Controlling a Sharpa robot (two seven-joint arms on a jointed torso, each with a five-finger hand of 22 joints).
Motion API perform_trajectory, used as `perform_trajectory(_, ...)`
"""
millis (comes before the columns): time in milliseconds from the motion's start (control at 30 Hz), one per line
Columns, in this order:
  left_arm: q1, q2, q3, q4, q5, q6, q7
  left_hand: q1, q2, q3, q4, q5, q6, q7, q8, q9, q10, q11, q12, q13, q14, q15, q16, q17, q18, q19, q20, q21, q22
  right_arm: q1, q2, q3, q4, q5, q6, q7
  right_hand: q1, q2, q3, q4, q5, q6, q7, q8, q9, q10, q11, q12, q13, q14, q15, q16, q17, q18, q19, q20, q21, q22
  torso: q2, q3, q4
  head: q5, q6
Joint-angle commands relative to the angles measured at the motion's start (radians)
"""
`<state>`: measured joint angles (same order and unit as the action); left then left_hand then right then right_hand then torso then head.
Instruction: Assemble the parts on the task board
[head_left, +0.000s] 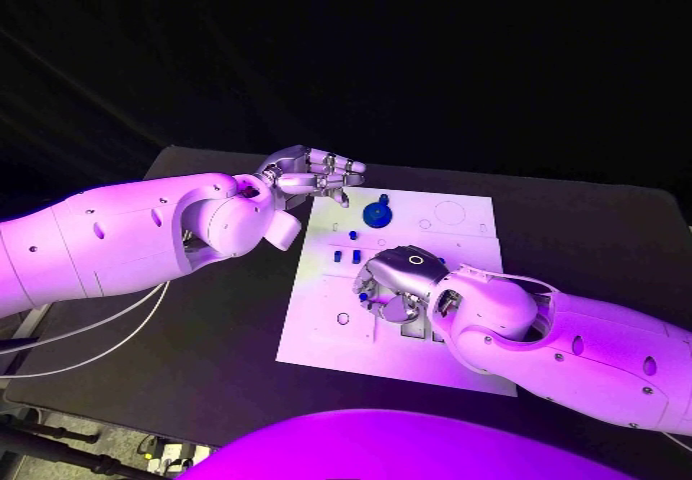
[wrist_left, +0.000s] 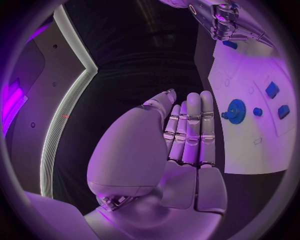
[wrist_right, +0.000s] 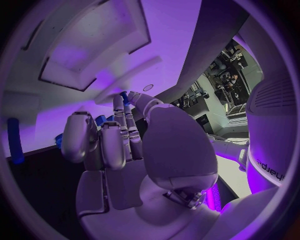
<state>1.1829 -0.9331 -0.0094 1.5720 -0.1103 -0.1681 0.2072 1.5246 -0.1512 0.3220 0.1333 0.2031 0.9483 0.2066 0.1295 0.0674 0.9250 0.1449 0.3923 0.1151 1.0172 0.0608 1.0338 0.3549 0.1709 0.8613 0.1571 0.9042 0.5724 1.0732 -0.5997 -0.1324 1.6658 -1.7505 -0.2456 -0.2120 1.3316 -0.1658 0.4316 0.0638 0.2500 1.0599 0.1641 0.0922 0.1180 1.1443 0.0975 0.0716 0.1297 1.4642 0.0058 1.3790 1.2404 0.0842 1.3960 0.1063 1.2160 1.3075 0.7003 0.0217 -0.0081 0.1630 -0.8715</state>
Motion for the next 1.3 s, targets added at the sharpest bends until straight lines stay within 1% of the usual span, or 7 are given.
perform_trajectory(33,0.001,0.001,0.001,0.003,0.004,0.019,0.0,-0.003,0.004,0.0,-0.008,0.0,-0.007,0.003,0.004,0.0,-0.007,-0.001,0.004,0.001,-0.004,0.005,-0.005,-0.001,0.012,-0.003,0.0,-0.007,-0.001,-0.003,-0.003,-0.003,-0.004,-0.015,-0.002,-0.025,0.002,-0.011,-0.007,-0.001,0.004,-0.012,0.001,-0.007,-0.003,-0.016,0.004,-0.003,0.0,0.044,0.009,0.004,-0.002,-0.006,-0.004,0.006,-0.008,0.073,0.0,0.0004,0.0,0.0,-0.001)
perform_trajectory(467,0.001,0.0,0.001,0.0,0.004,0.026,-0.005,-0.004,0.005,0.001,-0.008,0.0,-0.007,0.003,0.005,0.0,-0.008,-0.001,0.005,0.001,-0.004,0.005,-0.005,-0.001,0.013,-0.003,0.001,-0.007,-0.001,0.002,-0.08,0.003,0.076,-0.032,-0.068,-0.033,0.004,-0.015,-0.014,-0.008,0.006,-0.014,-0.001,-0.01,-0.005,-0.029,0.005,0.001,-0.002,0.043,0.011,0.004,-0.004,-0.004,-0.007,0.01,-0.014,0.072,-0.001,0.0,-0.0013,-0.006,0.007)
perform_trajectory(733,0.001,-0.001,0.0,-0.002,0.004,0.028,-0.005,-0.004,0.005,0.001,-0.009,0.0,-0.007,0.003,0.005,0.0,-0.008,-0.001,0.006,0.001,-0.004,0.005,-0.005,-0.001,0.012,-0.003,0.001,-0.007,-0.001,0.061,-0.199,0.021,0.149,-0.011,-0.057,-0.041,0.001,-0.019,-0.021,-0.008,0.006,-0.009,-0.006,-0.009,-0.005,-0.03,0.003,0.007,-0.002,0.041,0.01,0.001,-0.01,-0.003,-0.008,0.011,-0.018,0.07,-0.002,-0.0001,-0.0013,-0.027,0.02)
perform_trajectory(833,0.001,-0.001,0.0,-0.002,0.004,0.028,-0.005,-0.004,0.005,0.001,-0.009,0.0,-0.007,0.003,0.005,0.0,-0.008,-0.001,0.006,0.001,-0.004,0.005,-0.005,-0.001,0.012,-0.003,0.001,-0.007,-0.001,0.096,-0.242,0.024,0.144,0.002,-0.036,-0.04,-0.008,-0.029,-0.037,-0.007,0.003,-0.01,-0.009,-0.011,-0.006,-0.037,0.001,0.01,-0.004,0.04,0.009,0.0,-0.013,-0.001,-0.012,0.011,-0.026,0.067,-0.002,-0.0013,-0.002,-0.035,0.026)
perform_trajectory(967,0.001,-0.001,0.0,-0.002,0.004,0.029,-0.005,-0.004,0.005,0.001,-0.009,0.0,-0.007,0.003,0.005,0.0,-0.008,-0.001,0.006,0.001,-0.004,0.005,-0.005,-0.001,0.012,-0.003,0.001,-0.007,-0.001,0.123,-0.277,0.026,0.117,0.015,-0.013,-0.024,-0.019,-0.037,-0.076,-0.002,0.017,-0.013,-0.016,-0.016,-0.008,-0.057,-0.002,0.016,-0.008,0.038,0.007,-0.003,-0.021,0.004,-0.024,0.011,-0.051,0.056,-0.003,-0.0021,-0.0032,-0.043,0.034)
perform_trajectory(1133,0.001,0.0,0.0,-0.003,0.004,0.029,-0.005,-0.004,0.005,0.001,-0.009,0.0,-0.007,0.003,0.005,0.0,-0.008,-0.001,0.006,0.001,-0.004,0.005,-0.005,-0.001,0.012,-0.003,0.001,-0.007,-0.001,0.135,-0.288,0.026,0.082,0.026,0.018,-0.003,-0.013,-0.035,-0.109,-0.002,0.021,-0.014,-0.025,-0.018,-0.01,-0.074,-0.003,0.023,-0.01,0.034,0.007,-0.01,-0.034,0.007,-0.032,0.01,-0.07,0.048,-0.001,0.0007,-0.0017,-0.046,0.038)
perform_trajectory(1300,0.001,0.0,0.0,-0.003,0.004,0.03,-0.006,-0.005,0.005,0.001,-0.009,0.0,-0.007,0.003,0.005,0.0,-0.009,-0.001,0.007,0.001,-0.004,0.006,-0.006,-0.002,0.013,-0.003,0.001,-0.007,-0.001,0.136,-0.282,0.025,0.059,0.028,0.051,0.003,-0.009,-0.032,-0.123,-0.002,0.023,-0.011,-0.03,-0.017,-0.01,-0.075,-0.003,0.03,-0.01,0.034,0.006,-0.009,-0.033,0.007,-0.031,0.01,-0.07,0.049,-0.001,-0.0007,0.0002,-0.047,0.037)
